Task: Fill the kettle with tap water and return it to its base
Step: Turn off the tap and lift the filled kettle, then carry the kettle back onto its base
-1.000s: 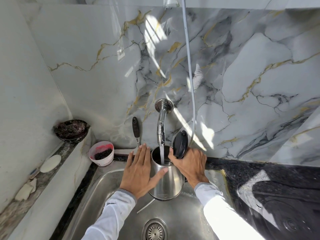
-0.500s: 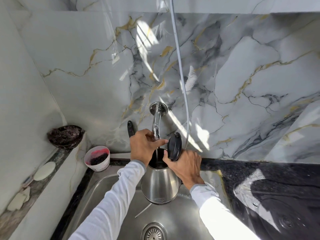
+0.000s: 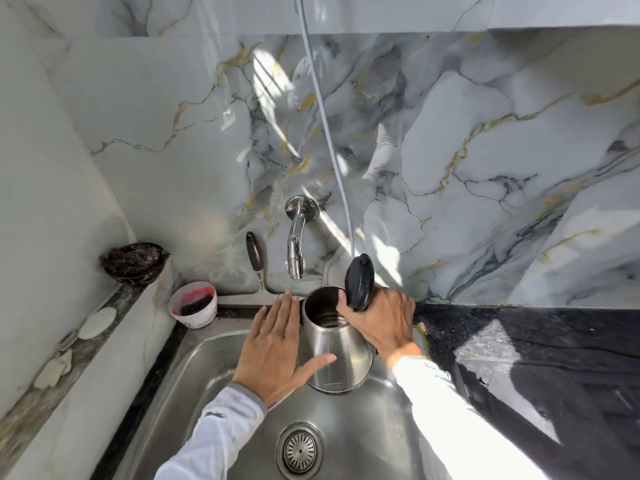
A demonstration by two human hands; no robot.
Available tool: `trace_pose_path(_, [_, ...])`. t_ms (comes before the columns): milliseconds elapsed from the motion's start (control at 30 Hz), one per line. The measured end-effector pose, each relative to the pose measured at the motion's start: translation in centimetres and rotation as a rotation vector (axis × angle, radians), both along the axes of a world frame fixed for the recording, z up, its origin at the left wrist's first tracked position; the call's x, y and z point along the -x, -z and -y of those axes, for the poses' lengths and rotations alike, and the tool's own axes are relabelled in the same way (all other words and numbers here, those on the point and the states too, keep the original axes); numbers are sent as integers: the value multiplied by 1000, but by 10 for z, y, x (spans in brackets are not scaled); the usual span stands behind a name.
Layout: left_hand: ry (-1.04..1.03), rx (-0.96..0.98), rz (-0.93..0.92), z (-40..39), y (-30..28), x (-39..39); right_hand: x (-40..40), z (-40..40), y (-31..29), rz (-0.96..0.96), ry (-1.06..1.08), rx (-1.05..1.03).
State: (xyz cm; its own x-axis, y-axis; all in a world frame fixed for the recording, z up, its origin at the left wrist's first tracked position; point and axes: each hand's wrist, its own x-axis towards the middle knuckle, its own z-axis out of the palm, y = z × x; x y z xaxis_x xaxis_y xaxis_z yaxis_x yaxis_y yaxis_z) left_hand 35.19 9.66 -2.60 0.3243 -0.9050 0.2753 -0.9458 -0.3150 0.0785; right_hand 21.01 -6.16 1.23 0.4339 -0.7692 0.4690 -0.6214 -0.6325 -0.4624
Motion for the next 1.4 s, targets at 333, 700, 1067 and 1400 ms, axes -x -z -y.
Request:
trace_pose_path(333, [52, -66, 57, 53, -10, 144, 152, 32, -17, 30, 125, 22])
trace_pose_path(700, [105, -73, 69, 122, 6, 292, 305, 90, -6, -5, 202, 68])
trace_pose_path(1067, [143, -5, 131, 139, 12, 332, 347, 118, 10, 48, 142, 143])
trace_pose_path(1400, [139, -60, 107, 144, 12, 340, 361, 120, 22, 40, 107, 68])
